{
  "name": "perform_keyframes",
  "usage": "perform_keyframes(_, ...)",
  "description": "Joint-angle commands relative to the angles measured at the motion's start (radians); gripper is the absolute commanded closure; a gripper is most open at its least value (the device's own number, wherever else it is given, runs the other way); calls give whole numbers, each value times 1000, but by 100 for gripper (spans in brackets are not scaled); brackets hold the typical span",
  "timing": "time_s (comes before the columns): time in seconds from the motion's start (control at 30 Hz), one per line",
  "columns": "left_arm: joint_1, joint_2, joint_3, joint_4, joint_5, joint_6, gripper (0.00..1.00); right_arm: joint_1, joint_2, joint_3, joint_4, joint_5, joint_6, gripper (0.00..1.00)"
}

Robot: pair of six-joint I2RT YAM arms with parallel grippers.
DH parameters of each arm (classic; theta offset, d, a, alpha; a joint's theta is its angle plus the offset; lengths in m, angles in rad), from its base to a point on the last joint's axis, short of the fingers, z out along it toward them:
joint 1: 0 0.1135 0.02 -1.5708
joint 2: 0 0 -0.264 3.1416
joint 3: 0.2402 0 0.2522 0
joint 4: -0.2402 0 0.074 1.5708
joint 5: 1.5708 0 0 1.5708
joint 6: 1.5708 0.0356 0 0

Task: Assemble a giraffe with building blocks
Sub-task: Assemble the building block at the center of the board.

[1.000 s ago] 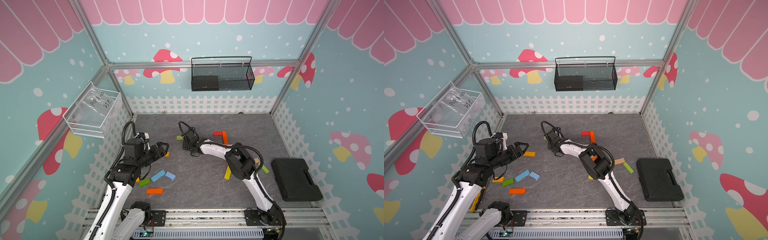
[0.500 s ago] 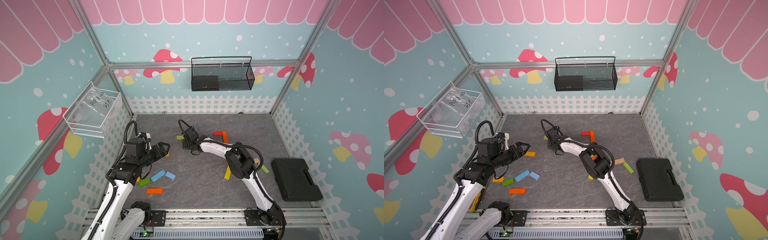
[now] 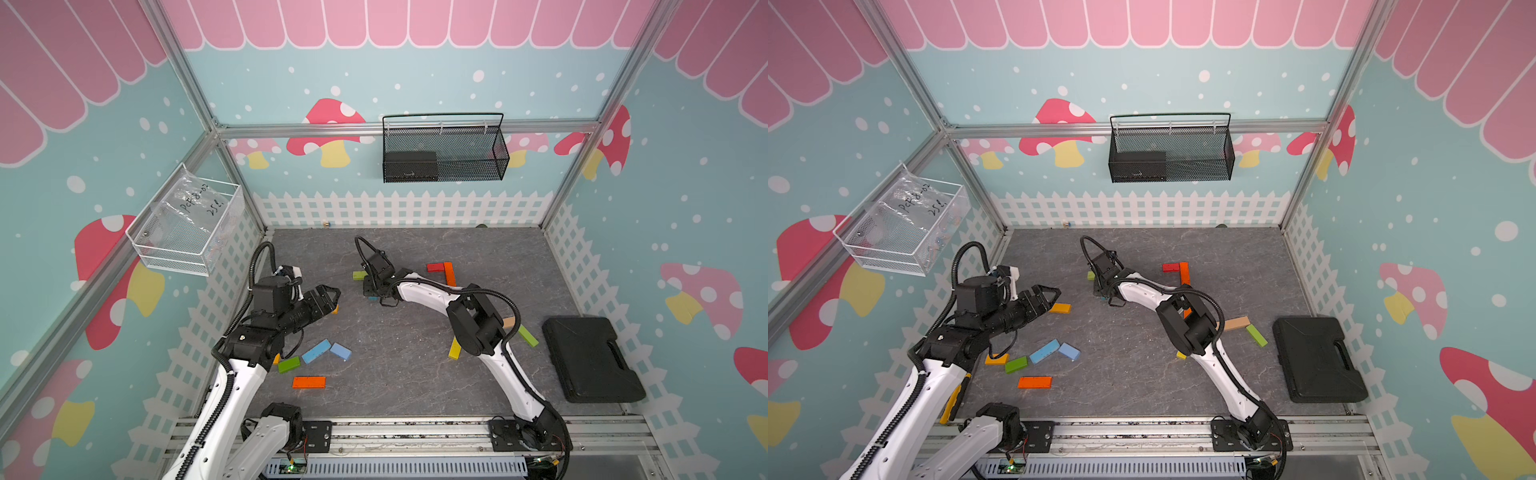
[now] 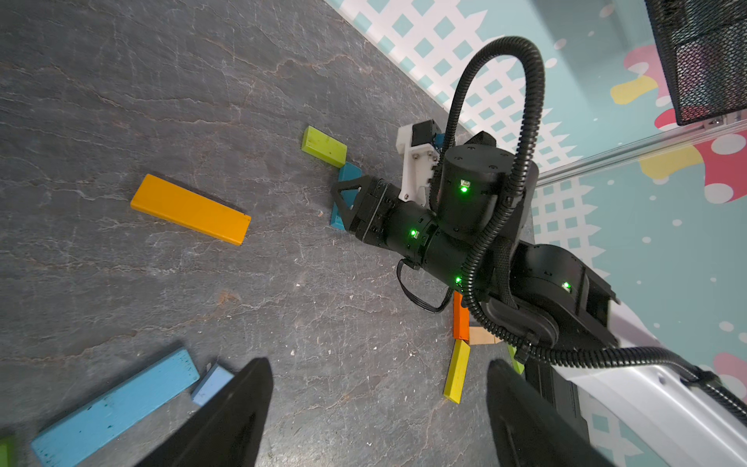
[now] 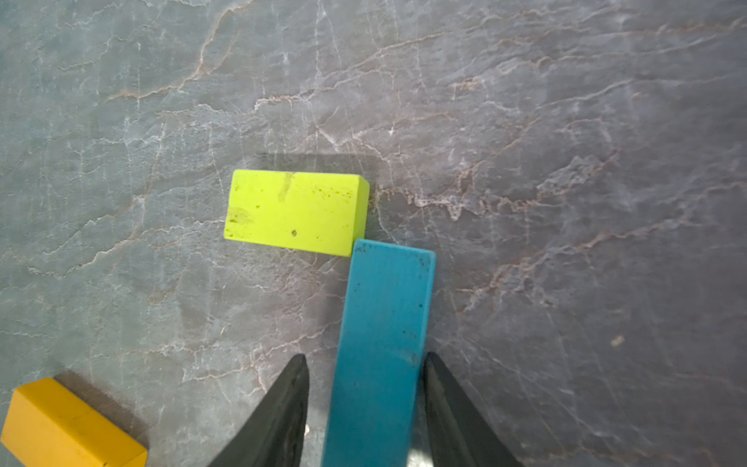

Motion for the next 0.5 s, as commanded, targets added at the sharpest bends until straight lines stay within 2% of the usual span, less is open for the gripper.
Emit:
perform_keyframes(0.0, -5, -2, -9, 9, -10, 15, 14, -8, 43, 8, -67, 8, 3, 49)
perform_keyframes(0.3, -5, 10, -8, 11, -11, 15, 14, -9, -7, 60, -83, 11, -60, 36)
perform_keyframes(0.47, -5, 17, 5, 2, -16, 15, 14, -12, -93, 65, -101, 32, -102, 30)
